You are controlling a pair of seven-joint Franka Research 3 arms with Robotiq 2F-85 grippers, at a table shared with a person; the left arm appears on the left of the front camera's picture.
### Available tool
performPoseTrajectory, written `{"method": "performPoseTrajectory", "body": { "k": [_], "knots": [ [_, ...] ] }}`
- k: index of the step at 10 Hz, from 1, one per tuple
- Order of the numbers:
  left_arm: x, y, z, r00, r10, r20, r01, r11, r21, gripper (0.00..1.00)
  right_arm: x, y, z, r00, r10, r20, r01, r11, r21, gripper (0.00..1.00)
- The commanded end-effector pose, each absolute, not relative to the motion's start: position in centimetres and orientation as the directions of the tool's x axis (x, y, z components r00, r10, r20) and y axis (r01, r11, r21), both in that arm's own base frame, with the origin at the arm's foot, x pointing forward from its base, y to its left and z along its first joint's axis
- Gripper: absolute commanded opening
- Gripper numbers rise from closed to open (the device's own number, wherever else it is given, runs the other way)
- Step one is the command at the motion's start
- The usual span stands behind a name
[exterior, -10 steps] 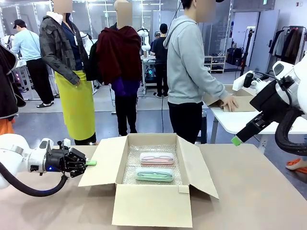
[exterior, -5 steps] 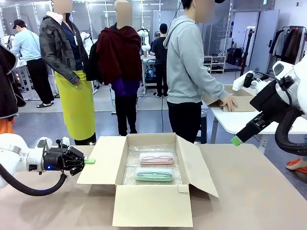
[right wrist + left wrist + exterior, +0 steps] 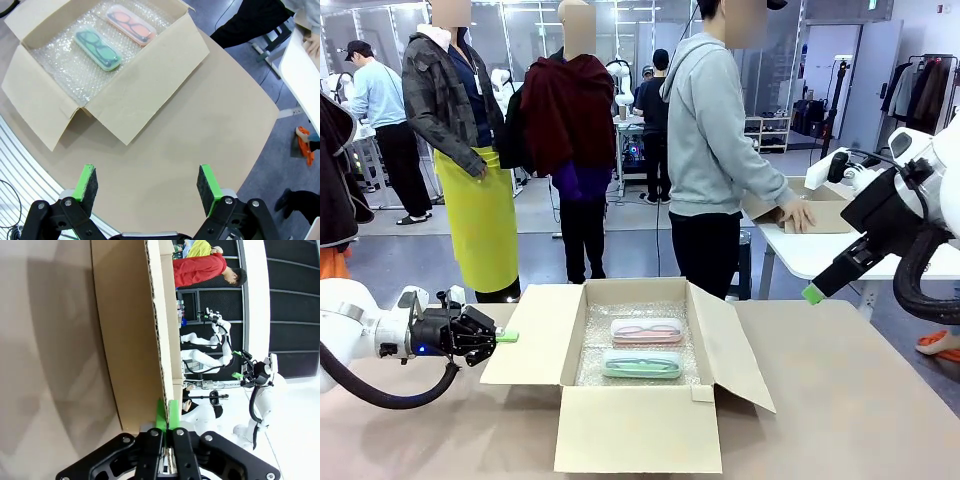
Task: Pack the glasses set securely to prepare it for shipping.
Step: Position the Package Box on the left side of the table.
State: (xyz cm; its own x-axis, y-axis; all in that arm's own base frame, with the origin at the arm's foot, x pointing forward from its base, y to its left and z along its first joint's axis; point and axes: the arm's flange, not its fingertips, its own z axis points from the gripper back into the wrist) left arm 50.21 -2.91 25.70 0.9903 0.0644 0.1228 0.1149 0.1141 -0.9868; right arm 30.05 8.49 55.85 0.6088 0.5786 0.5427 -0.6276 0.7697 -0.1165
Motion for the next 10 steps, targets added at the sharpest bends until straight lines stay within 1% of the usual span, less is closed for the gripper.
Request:
{"method": "performPoseTrajectory", "body": {
  "k": [1,2,3,6,8,10],
  "knots": [
    [50.2,-2.9,25.7,0.990,0.067,0.121,0.113,0.113,-0.987,0.00,29.9,8.6,55.9,0.607,0.581,0.543,-0.624,0.771,-0.127,1.00],
    [50.2,-2.9,25.7,0.990,0.064,0.123,0.115,0.114,-0.987,0.02,29.9,8.6,55.9,0.607,0.581,0.543,-0.624,0.771,-0.127,1.00],
    [50.5,-1.7,26.2,0.993,0.046,0.113,0.108,0.108,-0.988,0.02,29.9,8.6,55.9,0.607,0.581,0.543,-0.624,0.771,-0.127,1.00],
    [50.6,4.1,27.4,0.994,-0.006,0.107,0.107,0.138,-0.985,0.02,29.9,8.6,55.9,0.607,0.581,0.543,-0.624,0.771,-0.127,1.00],
    [50.0,8.7,28.3,0.992,0.049,0.118,0.111,0.134,-0.985,0.02,29.9,8.6,55.9,0.607,0.581,0.543,-0.624,0.771,-0.127,1.00],
    [49.1,13.8,28.9,0.990,0.063,0.130,0.121,0.127,-0.984,0.02,29.9,8.6,55.9,0.607,0.581,0.543,-0.624,0.771,-0.127,1.00]
  ]
}}
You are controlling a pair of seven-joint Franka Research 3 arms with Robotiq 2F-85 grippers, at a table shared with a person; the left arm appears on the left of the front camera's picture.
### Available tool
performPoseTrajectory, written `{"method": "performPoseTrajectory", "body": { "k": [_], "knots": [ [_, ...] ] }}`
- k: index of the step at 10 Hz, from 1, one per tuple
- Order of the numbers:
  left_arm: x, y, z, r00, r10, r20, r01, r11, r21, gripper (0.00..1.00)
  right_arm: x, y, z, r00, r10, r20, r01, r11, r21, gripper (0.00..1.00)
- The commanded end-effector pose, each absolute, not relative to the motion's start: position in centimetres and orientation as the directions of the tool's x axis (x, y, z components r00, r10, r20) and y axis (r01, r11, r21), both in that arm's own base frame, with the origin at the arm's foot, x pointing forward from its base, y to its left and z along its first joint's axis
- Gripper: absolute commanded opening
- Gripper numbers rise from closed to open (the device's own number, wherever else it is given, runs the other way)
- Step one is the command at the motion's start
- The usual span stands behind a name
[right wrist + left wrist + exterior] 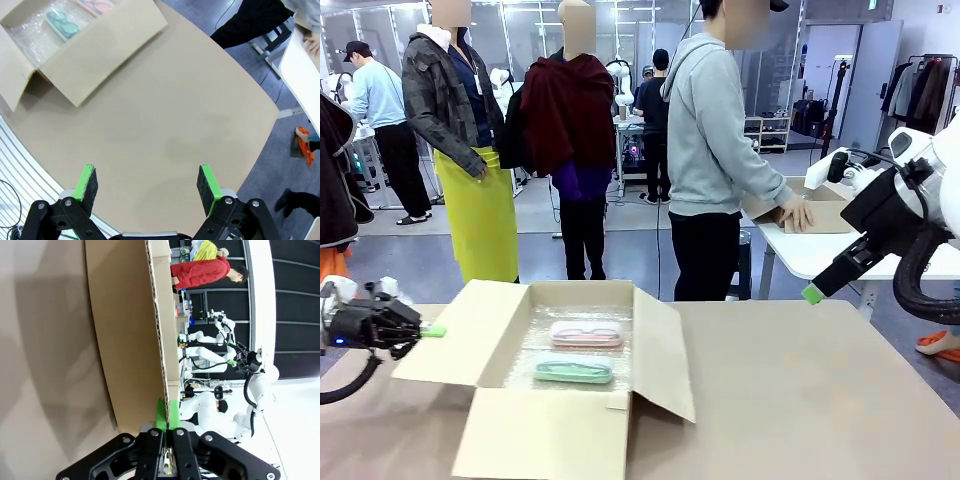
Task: Pack the glasses set securely to prepare it for shipping.
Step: Position the Package Box on the left side of the table.
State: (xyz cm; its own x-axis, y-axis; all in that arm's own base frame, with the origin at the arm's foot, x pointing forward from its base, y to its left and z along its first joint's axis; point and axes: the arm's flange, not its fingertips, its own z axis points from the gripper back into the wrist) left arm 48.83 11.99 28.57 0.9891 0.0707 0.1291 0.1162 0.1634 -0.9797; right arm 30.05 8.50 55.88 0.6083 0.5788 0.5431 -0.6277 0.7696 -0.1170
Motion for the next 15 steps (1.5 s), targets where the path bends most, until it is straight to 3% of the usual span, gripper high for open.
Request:
{"method": "performPoseTrajectory", "body": {
  "k": [1,8,15],
  "knots": [
    [48.8,16.4,29.0,0.989,0.077,0.128,0.119,0.110,-0.987,0.02,29.9,8.6,55.9,0.607,0.581,0.543,-0.624,0.771,-0.127,1.00],
    [47.2,29.8,27.6,0.993,0.121,0.013,-0.012,0.206,-0.979,0.02,29.9,8.6,55.9,0.607,0.581,0.543,-0.624,0.771,-0.127,1.00],
    [46.6,31.2,28.3,0.990,0.139,0.021,-0.009,0.207,-0.978,0.02,29.9,8.6,55.9,0.607,0.581,0.543,-0.624,0.771,-0.127,1.00]
  ]
}}
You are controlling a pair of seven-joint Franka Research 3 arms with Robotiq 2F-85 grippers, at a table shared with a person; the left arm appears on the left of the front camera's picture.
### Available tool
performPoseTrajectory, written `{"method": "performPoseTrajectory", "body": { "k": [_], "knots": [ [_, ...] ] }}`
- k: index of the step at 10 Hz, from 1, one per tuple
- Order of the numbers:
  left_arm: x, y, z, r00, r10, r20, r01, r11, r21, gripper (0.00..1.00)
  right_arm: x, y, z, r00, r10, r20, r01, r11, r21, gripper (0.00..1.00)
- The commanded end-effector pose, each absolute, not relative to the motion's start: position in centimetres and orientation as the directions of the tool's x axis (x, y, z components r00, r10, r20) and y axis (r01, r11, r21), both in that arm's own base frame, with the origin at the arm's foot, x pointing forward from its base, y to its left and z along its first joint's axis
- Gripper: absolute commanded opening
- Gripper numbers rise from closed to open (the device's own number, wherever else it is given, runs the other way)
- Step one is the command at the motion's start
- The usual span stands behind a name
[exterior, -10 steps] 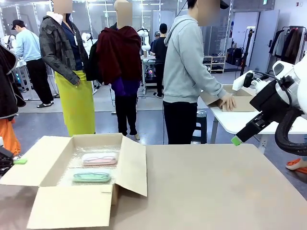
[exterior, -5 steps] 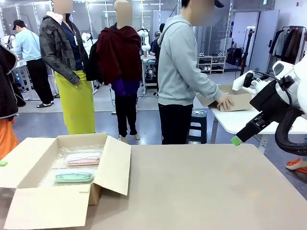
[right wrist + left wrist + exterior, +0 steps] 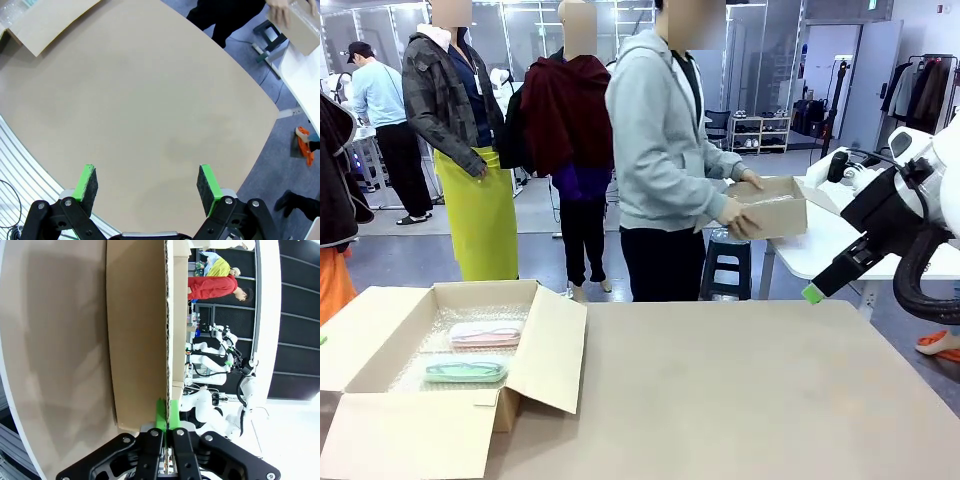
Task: Pack the glasses set securely to prepare it for shipping.
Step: Position the Package Box on the left side of the table.
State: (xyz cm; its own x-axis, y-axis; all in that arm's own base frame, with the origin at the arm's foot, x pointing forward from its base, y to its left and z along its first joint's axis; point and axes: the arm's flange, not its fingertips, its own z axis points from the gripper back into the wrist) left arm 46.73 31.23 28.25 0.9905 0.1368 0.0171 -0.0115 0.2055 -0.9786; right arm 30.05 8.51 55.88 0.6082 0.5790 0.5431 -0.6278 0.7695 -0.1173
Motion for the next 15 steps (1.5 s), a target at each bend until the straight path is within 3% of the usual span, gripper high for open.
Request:
{"method": "performPoseTrajectory", "body": {
  "k": [1,6,7,8,9,10,11,12,13,14,15],
  "knots": [
    [46.6,31.2,28.3,0.990,0.139,0.021,-0.009,0.207,-0.978,0.02,29.9,8.6,55.9,0.607,0.581,0.543,-0.624,0.771,-0.127,1.00],
    [46.7,31.2,28.2,0.990,0.137,0.017,-0.011,0.206,-0.979,0.02,29.9,8.6,55.9,0.607,0.581,0.543,-0.624,0.771,-0.127,1.00],
    [46.6,31.6,28.6,0.990,0.138,0.033,0.003,0.217,-0.976,0.41,29.9,8.6,55.9,0.607,0.581,0.543,-0.624,0.771,-0.127,1.00],
    [46.5,31.7,28.9,0.991,0.128,0.044,0.014,0.227,-0.974,0.41,29.9,8.6,55.9,0.607,0.581,0.543,-0.624,0.771,-0.127,1.00],
    [46.5,31.8,29.4,0.991,0.125,0.046,0.015,0.240,-0.971,0.79,29.9,8.6,55.9,0.607,0.581,0.543,-0.624,0.771,-0.127,1.00],
    [46.5,32.1,30.2,0.988,0.143,0.062,0.021,0.272,-0.962,0.45,29.9,8.6,55.9,0.607,0.581,0.543,-0.624,0.771,-0.127,1.00],
    [46.3,32.4,32.0,0.982,0.157,0.107,0.044,0.360,-0.932,1.00,29.9,8.6,55.9,0.607,0.581,0.543,-0.624,0.771,-0.127,1.00],
    [46.1,32.7,35.3,0.971,0.156,0.179,0.091,0.451,-0.888,0.82,29.9,8.6,55.9,0.607,0.581,0.543,-0.624,0.771,-0.127,1.00],
    [46.0,32.7,38.2,0.962,0.139,0.236,0.127,0.537,-0.834,0.75,29.9,8.6,55.9,0.607,0.581,0.543,-0.624,0.771,-0.127,1.00],
    [46.0,32.2,41.2,0.941,0.103,0.324,0.201,0.600,-0.774,1.00,29.9,8.6,55.9,0.607,0.581,0.543,-0.624,0.771,-0.127,1.00],
    [46.2,31.5,44.2,0.919,0.069,0.389,0.254,0.650,-0.716,1.00,29.9,8.6,55.9,0.607,0.581,0.543,-0.624,0.771,-0.127,1.00]
  ]
}}
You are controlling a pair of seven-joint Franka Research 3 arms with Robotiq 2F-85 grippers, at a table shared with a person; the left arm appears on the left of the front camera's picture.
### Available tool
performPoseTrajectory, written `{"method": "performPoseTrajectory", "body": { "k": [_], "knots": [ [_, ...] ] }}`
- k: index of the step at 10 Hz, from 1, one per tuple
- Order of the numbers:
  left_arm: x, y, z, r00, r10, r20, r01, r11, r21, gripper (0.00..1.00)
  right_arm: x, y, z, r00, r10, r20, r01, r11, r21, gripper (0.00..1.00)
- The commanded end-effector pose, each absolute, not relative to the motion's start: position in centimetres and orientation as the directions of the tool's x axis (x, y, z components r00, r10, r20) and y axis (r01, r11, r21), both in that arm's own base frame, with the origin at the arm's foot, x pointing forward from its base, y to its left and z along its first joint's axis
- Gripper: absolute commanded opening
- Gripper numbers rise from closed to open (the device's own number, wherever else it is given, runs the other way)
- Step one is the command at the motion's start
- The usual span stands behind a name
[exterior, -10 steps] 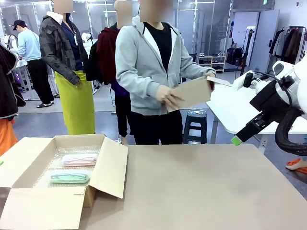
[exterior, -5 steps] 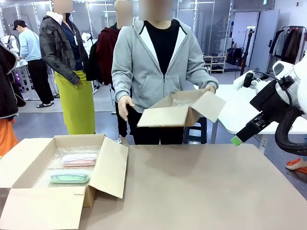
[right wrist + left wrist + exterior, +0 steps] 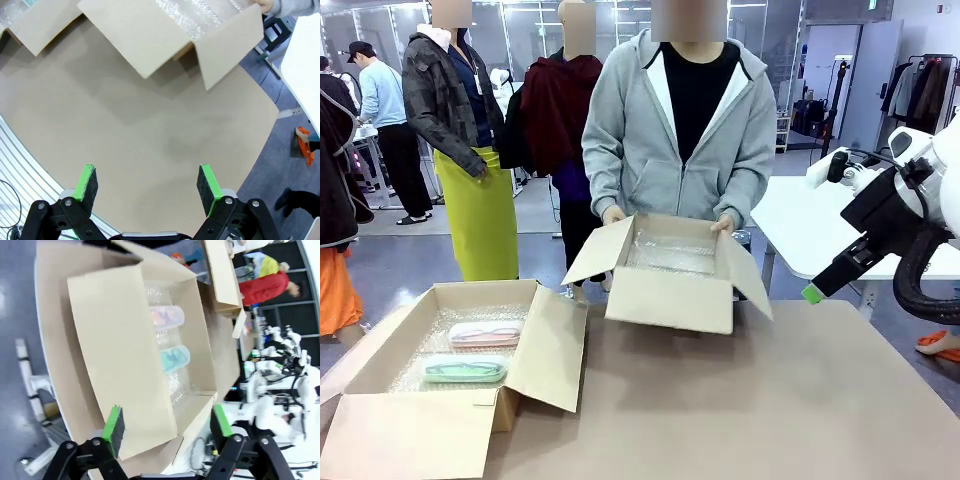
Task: Pack the glasses set securely to prepare it for shipping.
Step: Position the Package Box on the left side of the table.
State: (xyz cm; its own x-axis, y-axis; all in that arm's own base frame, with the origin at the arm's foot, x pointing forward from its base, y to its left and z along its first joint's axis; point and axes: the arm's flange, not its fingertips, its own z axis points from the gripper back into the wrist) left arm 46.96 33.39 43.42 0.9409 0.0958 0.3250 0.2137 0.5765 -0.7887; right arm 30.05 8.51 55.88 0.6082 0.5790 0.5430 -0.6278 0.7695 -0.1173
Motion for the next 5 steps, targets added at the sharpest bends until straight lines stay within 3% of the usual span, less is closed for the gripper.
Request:
{"method": "performPoseTrajectory", "body": {
  "k": [1,3,5],
  "knots": [
    [46.5,30.1,47.6,0.907,0.012,0.421,0.303,0.677,-0.671,1.00,29.9,8.6,55.9,0.607,0.581,0.543,-0.624,0.771,-0.127,1.00],
    [45.5,24.9,52.7,0.876,-0.137,0.462,0.393,0.757,-0.521,1.00,29.9,8.6,55.9,0.607,0.581,0.543,-0.624,0.771,-0.127,1.00],
    [43.3,18.1,56.3,0.752,-0.337,0.566,0.597,0.713,-0.368,1.00,29.9,8.6,55.9,0.607,0.581,0.543,-0.624,0.771,-0.127,1.00]
  ]
}}
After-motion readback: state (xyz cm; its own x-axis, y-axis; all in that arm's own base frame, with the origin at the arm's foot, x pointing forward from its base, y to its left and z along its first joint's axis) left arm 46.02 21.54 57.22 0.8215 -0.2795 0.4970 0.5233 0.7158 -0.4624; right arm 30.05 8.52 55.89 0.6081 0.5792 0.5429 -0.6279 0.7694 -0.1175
